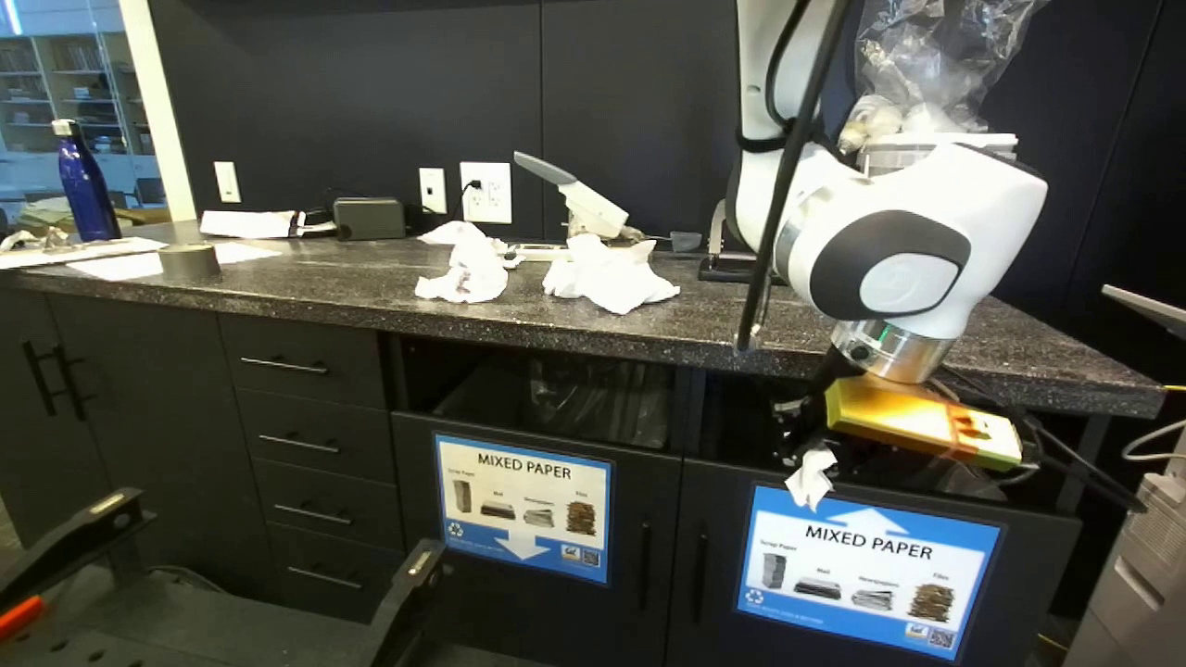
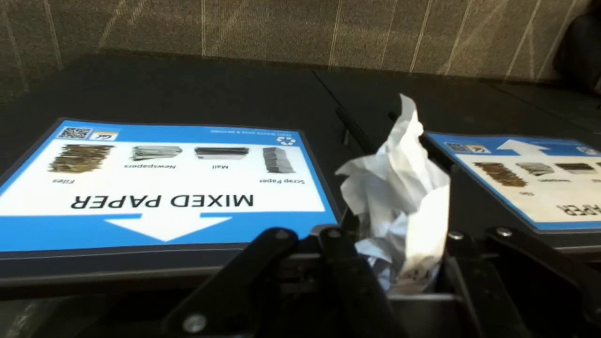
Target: Put the tissues inside the rubbish bin.
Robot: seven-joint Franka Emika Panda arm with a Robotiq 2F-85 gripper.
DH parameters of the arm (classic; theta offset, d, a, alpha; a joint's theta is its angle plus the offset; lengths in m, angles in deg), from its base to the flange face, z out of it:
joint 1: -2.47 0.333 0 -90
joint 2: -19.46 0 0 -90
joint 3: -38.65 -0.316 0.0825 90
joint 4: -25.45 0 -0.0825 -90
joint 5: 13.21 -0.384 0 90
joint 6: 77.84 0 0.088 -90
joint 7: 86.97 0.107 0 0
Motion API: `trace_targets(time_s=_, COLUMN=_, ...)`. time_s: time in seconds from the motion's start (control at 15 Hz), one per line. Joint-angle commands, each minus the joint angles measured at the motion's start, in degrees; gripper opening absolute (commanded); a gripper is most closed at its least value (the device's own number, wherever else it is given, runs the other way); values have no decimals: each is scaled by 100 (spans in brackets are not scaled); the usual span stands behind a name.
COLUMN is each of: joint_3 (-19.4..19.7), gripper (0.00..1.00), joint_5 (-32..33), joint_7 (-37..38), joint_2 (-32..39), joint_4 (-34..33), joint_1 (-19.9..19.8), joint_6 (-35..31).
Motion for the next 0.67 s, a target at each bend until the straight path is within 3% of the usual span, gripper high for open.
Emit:
trace_targets(time_s=0.0, joint_3=-775, gripper=4, joint_5=-322, joint_7=-323, joint_2=695, joint_4=-824, joint_1=-706, joint_6=-328)
trace_targets(time_s=0.27, joint_3=-1612, gripper=4, joint_5=-317, joint_7=-679, joint_2=1299, joint_4=-1429, joint_1=-1284, joint_6=-532)
trace_targets(time_s=0.6, joint_3=-1968, gripper=4, joint_5=-205, joint_7=-549, joint_2=1955, joint_4=-1989, joint_1=-1320, joint_6=-844)
